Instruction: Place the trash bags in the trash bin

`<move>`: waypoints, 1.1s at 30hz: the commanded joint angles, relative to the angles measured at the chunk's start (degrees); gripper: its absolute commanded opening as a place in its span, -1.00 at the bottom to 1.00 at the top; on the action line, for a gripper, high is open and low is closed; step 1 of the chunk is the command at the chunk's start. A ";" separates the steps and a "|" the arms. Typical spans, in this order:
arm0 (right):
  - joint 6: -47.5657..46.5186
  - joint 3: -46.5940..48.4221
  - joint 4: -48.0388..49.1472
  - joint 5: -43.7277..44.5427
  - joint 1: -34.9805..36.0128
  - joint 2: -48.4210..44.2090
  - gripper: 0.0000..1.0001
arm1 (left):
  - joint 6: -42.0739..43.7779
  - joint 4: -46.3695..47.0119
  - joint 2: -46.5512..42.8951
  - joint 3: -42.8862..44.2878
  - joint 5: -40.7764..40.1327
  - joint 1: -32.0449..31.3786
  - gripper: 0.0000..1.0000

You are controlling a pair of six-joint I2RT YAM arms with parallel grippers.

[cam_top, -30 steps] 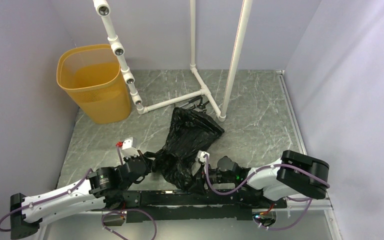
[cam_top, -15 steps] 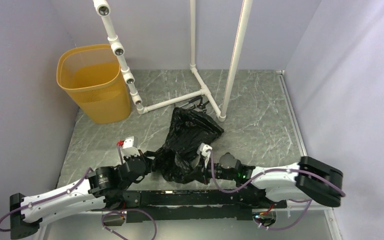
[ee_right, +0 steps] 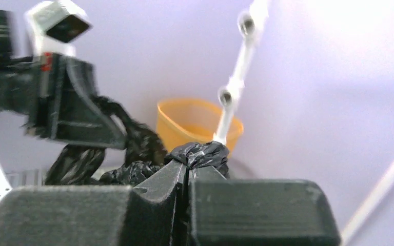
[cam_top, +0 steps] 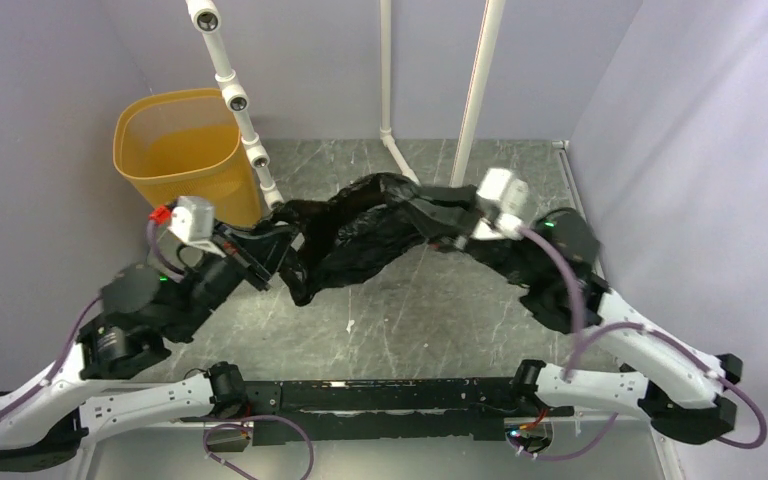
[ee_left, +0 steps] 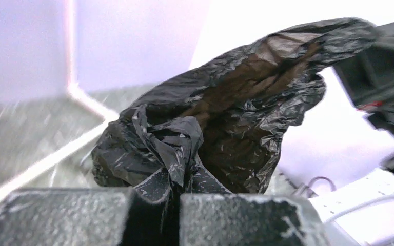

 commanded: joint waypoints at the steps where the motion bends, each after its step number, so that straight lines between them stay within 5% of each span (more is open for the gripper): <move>1: -11.30 -2.89 -3.62 -21.15 0.22 -3.57 -0.91 | 19.45 11.62 0.69 2.13 23.59 0.12 -0.95; 5: -1.29 -22.82 -4.66 1.40 -1.73 1.13 -1.00 | 11.86 11.03 -0.34 -14.43 24.47 0.10 -0.95; 10: 8.60 -33.52 -1.37 5.22 -3.81 -1.96 -1.00 | -2.33 10.15 1.33 -28.58 21.21 0.04 -0.95; 14: 4.19 -23.19 -5.72 9.55 -7.32 -3.43 -1.00 | 4.35 12.98 -1.85 -23.48 15.52 0.04 -0.95; 17: -0.34 -6.02 -13.05 3.12 -13.49 2.99 -1.00 | 15.06 14.52 0.90 -10.87 11.36 0.04 -0.95; 20: -5.96 16.03 -19.40 -2.00 -13.66 8.45 -1.00 | 25.63 15.14 6.63 4.85 20.07 0.04 -0.95; 22: -4.64 20.33 -14.83 -10.79 -13.58 6.10 -1.00 | 27.95 16.01 9.40 11.22 29.55 0.04 -0.95; 26: 0.18 -4.54 5.85 -20.92 -13.58 -5.54 -1.00 | 25.13 16.38 8.79 4.17 37.59 0.04 -0.95; 30: 13.93 -33.46 -0.71 -2.50 -13.75 -3.77 -1.00 | 5.90 12.22 10.20 -19.26 26.08 0.04 -0.95; 33: 23.86 -44.12 2.28 1.19 -13.99 -3.18 -1.00 | -7.39 20.21 11.68 -35.31 25.22 -0.28 -0.95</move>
